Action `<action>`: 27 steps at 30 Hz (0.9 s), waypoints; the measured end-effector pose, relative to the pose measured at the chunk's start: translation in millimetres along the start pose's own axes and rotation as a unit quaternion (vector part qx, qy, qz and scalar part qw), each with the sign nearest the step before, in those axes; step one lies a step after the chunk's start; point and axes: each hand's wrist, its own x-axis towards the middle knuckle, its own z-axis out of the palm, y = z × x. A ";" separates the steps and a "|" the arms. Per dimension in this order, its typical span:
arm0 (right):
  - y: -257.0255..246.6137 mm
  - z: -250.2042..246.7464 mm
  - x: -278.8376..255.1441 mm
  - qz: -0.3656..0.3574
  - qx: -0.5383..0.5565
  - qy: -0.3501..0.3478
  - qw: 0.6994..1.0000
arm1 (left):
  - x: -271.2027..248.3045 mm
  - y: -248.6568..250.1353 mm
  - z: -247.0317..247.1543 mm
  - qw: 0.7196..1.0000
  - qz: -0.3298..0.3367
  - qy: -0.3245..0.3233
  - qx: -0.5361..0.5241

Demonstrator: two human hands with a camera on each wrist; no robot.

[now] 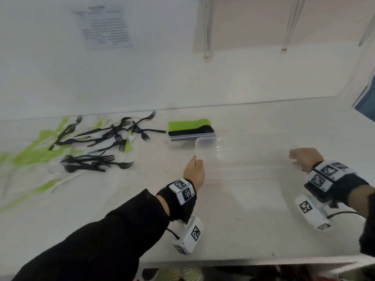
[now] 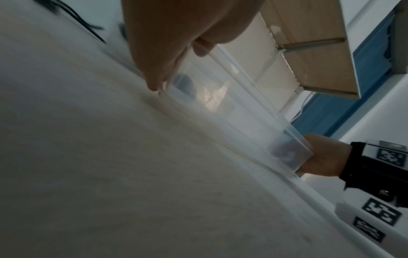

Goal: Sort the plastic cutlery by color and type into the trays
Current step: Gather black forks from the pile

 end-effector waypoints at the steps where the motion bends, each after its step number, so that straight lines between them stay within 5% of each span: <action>1: -12.5 10.0 -7.6 -0.016 -0.019 -0.002 1.000 | -1.5 -6.0 -19.0 1.000 -0.003 0.011 0.001; 7: -70.9 56.6 -44.9 -0.055 -0.098 -0.038 0.993 | -12.5 -32.1 -92.7 0.999 -0.007 0.037 0.016; 17: -74.7 61.0 -40.4 -0.035 -0.079 -0.054 0.995 | -18.1 -41.7 -104.9 0.999 0.008 -0.002 0.040; 24: -74.5 60.0 -47.4 0.002 0.022 -0.016 1.000 | -19.6 -39.4 -113.7 0.998 0.009 -0.042 0.042; 27: -93.0 43.8 -61.3 -0.063 -0.040 0.090 0.993 | -20.6 -38.4 -123.8 0.998 0.011 -0.054 0.029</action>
